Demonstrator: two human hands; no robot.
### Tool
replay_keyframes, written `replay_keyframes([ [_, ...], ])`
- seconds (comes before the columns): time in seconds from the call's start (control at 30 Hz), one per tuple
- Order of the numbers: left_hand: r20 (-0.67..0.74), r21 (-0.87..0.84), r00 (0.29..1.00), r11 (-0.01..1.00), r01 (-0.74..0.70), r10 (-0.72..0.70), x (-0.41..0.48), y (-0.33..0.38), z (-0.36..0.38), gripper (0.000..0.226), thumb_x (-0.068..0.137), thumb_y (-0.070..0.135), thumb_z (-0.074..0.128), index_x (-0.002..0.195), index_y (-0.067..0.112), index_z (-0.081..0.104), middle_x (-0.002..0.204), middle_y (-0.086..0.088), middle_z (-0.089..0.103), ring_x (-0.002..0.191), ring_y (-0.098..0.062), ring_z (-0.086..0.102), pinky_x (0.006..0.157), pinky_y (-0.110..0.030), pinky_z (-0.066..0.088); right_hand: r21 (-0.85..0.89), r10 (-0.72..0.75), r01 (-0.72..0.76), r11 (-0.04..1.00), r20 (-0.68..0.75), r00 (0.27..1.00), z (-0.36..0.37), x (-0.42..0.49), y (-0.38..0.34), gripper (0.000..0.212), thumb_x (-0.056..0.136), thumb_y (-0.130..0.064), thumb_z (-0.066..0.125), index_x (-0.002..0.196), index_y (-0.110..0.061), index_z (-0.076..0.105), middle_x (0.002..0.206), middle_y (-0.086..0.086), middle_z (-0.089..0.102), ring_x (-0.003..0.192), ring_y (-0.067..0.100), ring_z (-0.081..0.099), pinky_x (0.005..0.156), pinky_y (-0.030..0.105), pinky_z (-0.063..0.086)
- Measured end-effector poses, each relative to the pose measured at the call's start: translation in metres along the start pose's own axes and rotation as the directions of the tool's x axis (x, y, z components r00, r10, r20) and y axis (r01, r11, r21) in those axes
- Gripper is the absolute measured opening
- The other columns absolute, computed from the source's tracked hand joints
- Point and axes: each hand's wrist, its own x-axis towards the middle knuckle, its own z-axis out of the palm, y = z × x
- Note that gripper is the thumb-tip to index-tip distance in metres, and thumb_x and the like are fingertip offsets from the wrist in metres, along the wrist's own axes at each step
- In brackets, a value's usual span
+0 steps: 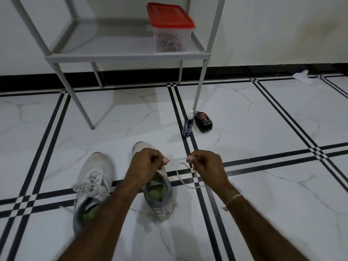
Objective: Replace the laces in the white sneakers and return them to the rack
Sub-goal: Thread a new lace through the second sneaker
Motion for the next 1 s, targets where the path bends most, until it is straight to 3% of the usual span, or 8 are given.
replay_keyframes([
  [0.17,-0.042,0.018,0.997,0.998,0.065,-0.064,0.000,-0.007,-0.001,0.017,0.097,0.011,0.064,0.087,0.015,0.076,0.070,0.013,0.069,0.065,0.003,0.062,0.060,0.000,0.039,-0.262,0.127,-0.167,0.951,-0.163,0.978,-0.001,0.004,0.014,0.022,0.100,-0.036,0.064,0.078,-0.032,0.066,0.066,-0.019,0.065,0.066,0.001,0.063,0.058,0.025,0.046],
  [0.27,-0.082,-0.009,0.991,0.994,0.109,-0.109,0.003,-0.009,0.000,0.017,0.092,0.022,0.072,0.077,0.015,0.073,0.064,0.008,0.071,0.064,-0.007,0.067,0.064,-0.013,0.046,-0.252,0.152,-0.210,0.945,-0.232,0.961,-0.002,0.004,0.013,0.014,0.100,-0.029,0.065,0.086,-0.034,0.067,0.080,-0.017,0.068,0.077,0.006,0.067,0.062,0.018,0.042],
  [0.37,-0.022,-0.026,1.000,1.000,0.018,-0.019,0.002,0.000,0.008,0.018,0.098,0.017,0.063,0.085,0.015,0.076,0.071,0.003,0.073,0.070,-0.012,0.069,0.073,-0.026,0.054,0.121,0.100,-0.097,0.988,-0.020,0.995,0.019,0.002,-0.005,0.033,0.100,-0.033,0.063,0.132,-0.023,0.063,0.124,-0.008,0.068,0.099,0.011,0.070,0.081,0.018,0.053],
  [0.47,-0.014,-0.010,0.999,0.999,-0.053,0.053,0.005,0.010,0.015,0.017,0.100,0.008,0.054,0.096,0.016,0.069,0.081,-0.001,0.072,0.074,-0.016,0.069,0.073,-0.028,0.058,0.412,0.136,-0.240,0.879,0.266,0.954,0.045,0.001,-0.030,0.036,0.102,-0.028,0.063,0.137,-0.024,0.060,0.117,0.002,0.072,0.088,0.017,0.075,0.066,0.025,0.057],
  [0.6,-0.088,-0.059,0.996,0.998,0.012,-0.017,0.009,0.005,0.003,0.018,0.092,0.009,0.068,0.075,0.014,0.066,0.062,0.008,0.068,0.055,0.000,0.064,0.056,-0.012,0.049,-0.010,0.054,-0.054,0.998,0.012,0.998,0.048,0.011,-0.012,0.065,0.092,-0.027,0.075,0.150,-0.031,0.043,0.143,0.000,0.054,0.117,0.017,0.063,0.092,0.029,0.055],
  [0.67,-0.040,-0.040,0.999,0.999,0.008,-0.009,0.011,0.003,-0.002,0.021,0.094,0.000,0.060,0.080,0.011,0.070,0.066,0.006,0.068,0.057,-0.001,0.062,0.057,-0.010,0.047,0.044,-0.011,0.011,0.999,0.001,1.000,0.046,0.015,-0.008,0.075,0.093,-0.026,0.074,0.157,-0.029,0.034,0.157,-0.007,0.041,0.110,0.014,0.064,0.091,0.030,0.055],
  [0.77,-0.010,-0.100,1.000,0.995,0.002,-0.003,0.012,0.010,-0.003,0.015,0.097,-0.002,0.053,0.091,0.009,0.061,0.077,-0.006,0.068,0.064,-0.011,0.063,0.057,-0.014,0.050,0.381,0.001,-0.068,0.922,0.173,0.985,0.058,0.016,-0.023,0.041,0.099,-0.019,0.067,0.139,-0.024,0.060,0.127,-0.006,0.069,0.085,0.019,0.072,0.078,0.048,0.063],
  [1.0,-0.086,-0.219,0.984,0.967,0.133,-0.155,0.019,0.011,0.001,0.012,0.092,0.016,0.071,0.085,0.008,0.065,0.069,-0.007,0.074,0.060,-0.019,0.073,0.054,-0.022,0.055,0.376,0.016,-0.039,0.926,0.065,0.998,0.068,0.017,-0.019,0.009,0.088,-0.013,0.077,0.098,-0.015,0.079,0.088,0.000,0.075,0.085,0.021,0.072,0.080,0.049,0.060],
])
